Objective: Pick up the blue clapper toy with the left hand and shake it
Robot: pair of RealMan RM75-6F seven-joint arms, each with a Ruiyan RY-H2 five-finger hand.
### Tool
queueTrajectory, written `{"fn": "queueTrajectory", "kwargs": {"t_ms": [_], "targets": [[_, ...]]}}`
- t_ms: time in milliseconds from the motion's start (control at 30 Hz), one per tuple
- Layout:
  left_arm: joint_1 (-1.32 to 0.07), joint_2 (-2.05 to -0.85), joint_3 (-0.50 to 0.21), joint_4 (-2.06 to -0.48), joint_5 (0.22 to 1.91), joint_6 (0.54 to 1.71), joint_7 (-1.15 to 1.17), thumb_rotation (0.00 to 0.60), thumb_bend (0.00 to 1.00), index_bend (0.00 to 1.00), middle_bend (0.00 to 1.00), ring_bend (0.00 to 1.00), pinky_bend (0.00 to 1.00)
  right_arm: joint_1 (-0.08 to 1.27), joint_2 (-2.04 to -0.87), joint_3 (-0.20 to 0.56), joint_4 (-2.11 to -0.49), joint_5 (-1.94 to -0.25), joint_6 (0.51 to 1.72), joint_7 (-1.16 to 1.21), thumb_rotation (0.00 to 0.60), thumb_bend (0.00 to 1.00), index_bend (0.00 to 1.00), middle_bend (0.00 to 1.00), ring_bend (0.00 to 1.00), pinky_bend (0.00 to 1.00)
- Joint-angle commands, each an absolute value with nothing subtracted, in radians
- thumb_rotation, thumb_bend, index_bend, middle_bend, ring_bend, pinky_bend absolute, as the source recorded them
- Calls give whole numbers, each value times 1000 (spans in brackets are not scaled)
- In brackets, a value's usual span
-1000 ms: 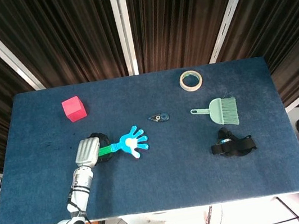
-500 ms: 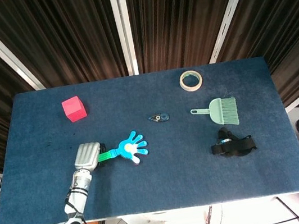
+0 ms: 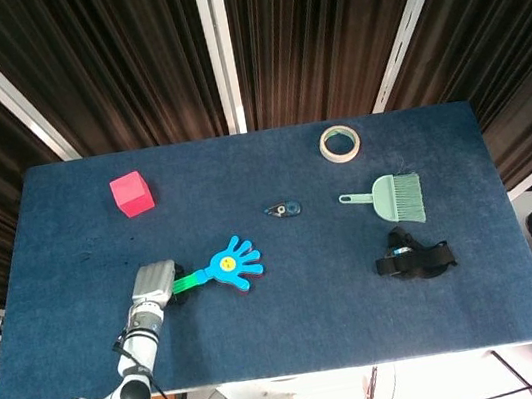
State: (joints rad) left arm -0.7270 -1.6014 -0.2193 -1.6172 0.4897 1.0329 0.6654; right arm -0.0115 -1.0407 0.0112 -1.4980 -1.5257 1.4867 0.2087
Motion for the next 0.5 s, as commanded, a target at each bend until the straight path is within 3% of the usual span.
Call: {"fn": "queueTrajectory", "kwargs": {"t_ms": [33,233,367,500], "targets": [[-759,-1619,-253,-1650,459,1091,676,600,341,498,903,957,1000,-10,-1041,11,-1497,-1523,1483,209,600,178,0,0,0,0],[-739,-1654,-251,-1625,588,1116,570,600,340,612,913,959,1000,-10,-1041,11,-1492,-1515,1475,215,600,183,0,0,0,0],[-726,-1689,-244,-1587,672,1146,512,600,350,775,994,997,1000,-13,-1040,10,-1489,-1511,1475,220,600,188,0,0,0,0],[-724,-1713,-230,-1543,702,1163,515,600,378,919,1000,1000,1000,-17,-1037,9,-1489,-1507,1476,221,600,185,0,0,0,0]]}}
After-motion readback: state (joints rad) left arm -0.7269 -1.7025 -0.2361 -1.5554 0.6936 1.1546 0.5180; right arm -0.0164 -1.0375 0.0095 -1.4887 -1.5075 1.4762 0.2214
